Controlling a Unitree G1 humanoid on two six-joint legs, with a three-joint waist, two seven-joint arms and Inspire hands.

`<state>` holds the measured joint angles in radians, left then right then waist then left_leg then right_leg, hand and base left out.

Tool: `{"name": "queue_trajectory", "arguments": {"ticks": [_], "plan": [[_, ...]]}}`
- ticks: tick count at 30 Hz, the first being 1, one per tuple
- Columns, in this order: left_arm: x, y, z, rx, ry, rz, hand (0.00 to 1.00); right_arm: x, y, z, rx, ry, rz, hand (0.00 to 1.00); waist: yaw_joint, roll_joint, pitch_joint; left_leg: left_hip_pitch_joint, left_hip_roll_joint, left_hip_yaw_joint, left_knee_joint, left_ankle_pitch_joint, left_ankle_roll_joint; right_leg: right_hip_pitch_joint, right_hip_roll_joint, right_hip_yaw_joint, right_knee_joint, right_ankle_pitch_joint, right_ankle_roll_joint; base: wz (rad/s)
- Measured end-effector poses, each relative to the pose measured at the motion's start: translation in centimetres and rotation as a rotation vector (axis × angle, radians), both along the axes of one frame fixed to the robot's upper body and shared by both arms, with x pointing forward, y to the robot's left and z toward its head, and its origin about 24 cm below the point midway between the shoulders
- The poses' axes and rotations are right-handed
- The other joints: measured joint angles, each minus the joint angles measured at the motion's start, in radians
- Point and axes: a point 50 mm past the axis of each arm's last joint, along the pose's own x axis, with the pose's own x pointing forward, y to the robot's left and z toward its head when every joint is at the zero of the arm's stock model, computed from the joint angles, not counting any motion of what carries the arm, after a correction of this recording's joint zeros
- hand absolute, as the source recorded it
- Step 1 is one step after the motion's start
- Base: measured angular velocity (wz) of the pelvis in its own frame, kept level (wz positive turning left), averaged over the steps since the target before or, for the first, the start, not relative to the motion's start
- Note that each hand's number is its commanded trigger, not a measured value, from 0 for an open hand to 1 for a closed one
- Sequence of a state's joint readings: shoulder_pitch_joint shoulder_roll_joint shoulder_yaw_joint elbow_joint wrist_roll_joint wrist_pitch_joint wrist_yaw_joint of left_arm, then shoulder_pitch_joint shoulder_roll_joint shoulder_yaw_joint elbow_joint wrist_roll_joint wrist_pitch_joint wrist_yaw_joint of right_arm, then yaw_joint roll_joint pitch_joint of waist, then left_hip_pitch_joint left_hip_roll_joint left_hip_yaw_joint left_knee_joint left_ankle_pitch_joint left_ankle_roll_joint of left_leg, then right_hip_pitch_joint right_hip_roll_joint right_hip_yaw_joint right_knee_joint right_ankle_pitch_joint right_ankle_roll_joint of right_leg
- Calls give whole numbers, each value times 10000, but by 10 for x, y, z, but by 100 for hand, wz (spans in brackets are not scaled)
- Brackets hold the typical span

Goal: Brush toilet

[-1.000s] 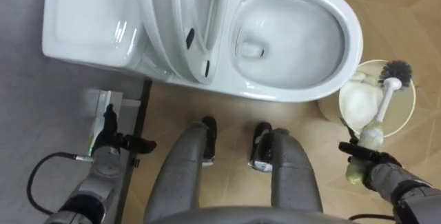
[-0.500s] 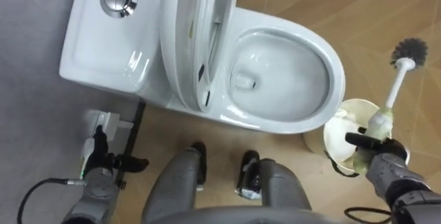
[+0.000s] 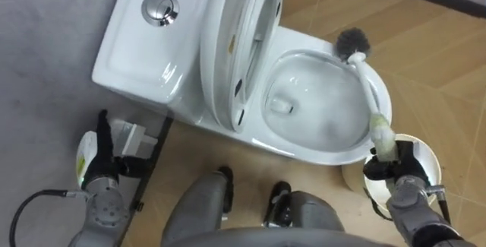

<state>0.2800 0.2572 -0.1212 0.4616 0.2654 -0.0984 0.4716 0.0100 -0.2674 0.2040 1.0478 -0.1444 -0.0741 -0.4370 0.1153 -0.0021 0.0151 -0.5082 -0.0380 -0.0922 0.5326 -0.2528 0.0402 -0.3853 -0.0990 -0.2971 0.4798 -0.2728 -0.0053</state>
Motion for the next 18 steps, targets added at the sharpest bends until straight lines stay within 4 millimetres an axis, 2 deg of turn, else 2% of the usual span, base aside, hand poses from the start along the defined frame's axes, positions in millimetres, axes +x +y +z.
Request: {"name": "queue_trajectory", "arguments": {"ticks": [2, 5, 11, 15, 18], "plan": [[1, -1, 3, 222, -193, -171, 0, -4, 0, -1, -10, 83, 16, 100, 27, 67, -2, 60, -82, -115, -5, 11, -13, 88, -55, -91, 36, -86, 24, 29], [1, -3, 9, 375, -538, -296, 0, -8, 0, -3, 50, 255, 60, 100, 112, 166, 46, 236, -109, -217, -44, 18, -25, 318, -51, -163, 5, -129, 28, 11], [5, -10, 26, 700, -1421, -773, 0, -21, -4, -9, 254, 816, -5, 100, 256, 306, 41, 354, -112, -412, -167, 68, -108, 538, -16, -361, -253, -154, -12, 9], [6, -12, 34, 1831, -1736, -1543, 0, -27, -9, -11, 300, 1149, 4, 100, 334, 347, 29, 611, -137, -464, -443, 115, -167, 740, -45, -477, -359, -159, -40, 6], [9, -18, 41, 2878, -1984, -2499, 0, -31, -11, -12, 476, 1394, -69, 100, 238, 384, 15, 721, -253, -626, -536, 162, -193, 871, -84, -570, -326, -234, -31, 15]]}}
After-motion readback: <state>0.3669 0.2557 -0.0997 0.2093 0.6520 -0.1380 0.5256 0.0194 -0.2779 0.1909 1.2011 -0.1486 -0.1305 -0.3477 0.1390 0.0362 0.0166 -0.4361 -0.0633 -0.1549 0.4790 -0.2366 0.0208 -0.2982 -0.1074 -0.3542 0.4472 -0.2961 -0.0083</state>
